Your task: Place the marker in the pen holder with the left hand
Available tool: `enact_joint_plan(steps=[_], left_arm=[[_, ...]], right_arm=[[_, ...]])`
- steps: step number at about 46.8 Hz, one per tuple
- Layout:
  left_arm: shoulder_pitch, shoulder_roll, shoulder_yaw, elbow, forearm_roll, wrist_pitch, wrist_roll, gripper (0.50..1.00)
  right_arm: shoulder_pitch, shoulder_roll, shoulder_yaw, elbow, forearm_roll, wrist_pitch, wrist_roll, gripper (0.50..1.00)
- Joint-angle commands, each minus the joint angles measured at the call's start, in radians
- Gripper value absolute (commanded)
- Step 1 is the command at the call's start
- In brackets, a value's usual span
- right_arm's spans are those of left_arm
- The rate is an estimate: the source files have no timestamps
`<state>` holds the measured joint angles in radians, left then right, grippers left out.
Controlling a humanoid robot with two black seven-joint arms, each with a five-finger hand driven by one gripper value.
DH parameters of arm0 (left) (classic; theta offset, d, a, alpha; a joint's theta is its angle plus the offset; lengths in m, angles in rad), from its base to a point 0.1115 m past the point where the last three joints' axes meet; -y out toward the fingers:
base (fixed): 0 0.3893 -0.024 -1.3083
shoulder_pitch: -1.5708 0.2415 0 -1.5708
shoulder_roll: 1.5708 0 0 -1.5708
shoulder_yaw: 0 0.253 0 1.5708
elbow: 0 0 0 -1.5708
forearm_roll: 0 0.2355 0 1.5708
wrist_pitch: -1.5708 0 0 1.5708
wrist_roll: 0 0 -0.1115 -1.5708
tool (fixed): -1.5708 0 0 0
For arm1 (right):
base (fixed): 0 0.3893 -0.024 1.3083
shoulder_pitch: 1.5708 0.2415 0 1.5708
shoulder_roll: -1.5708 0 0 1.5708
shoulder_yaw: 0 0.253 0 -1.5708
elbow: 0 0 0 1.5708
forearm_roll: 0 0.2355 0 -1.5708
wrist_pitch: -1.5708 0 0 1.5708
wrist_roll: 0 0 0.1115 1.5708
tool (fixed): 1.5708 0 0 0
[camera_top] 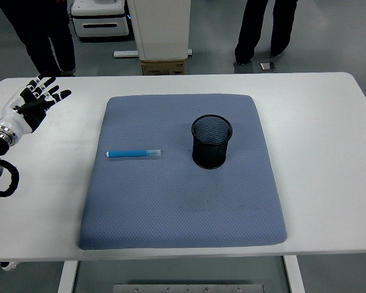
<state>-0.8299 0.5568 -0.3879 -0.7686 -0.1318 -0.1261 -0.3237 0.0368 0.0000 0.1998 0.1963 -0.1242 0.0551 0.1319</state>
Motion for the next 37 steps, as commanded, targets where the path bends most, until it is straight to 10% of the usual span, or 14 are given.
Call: enact_joint_plan(steps=[1,37], left_arm=[[0.0,0.0,0.001,0.0,0.001,-0.001,0.0,1.0],[0.015,0.002,-0.012,-0.001,0.003,-0.001,-0.009,1.0]], right_arm=[[0.0,0.0,0.0,0.0,0.0,0.0,0.0,1.0],[0.0,0.0,0.0,0.0,0.0,0.0,0.0,1.0]])
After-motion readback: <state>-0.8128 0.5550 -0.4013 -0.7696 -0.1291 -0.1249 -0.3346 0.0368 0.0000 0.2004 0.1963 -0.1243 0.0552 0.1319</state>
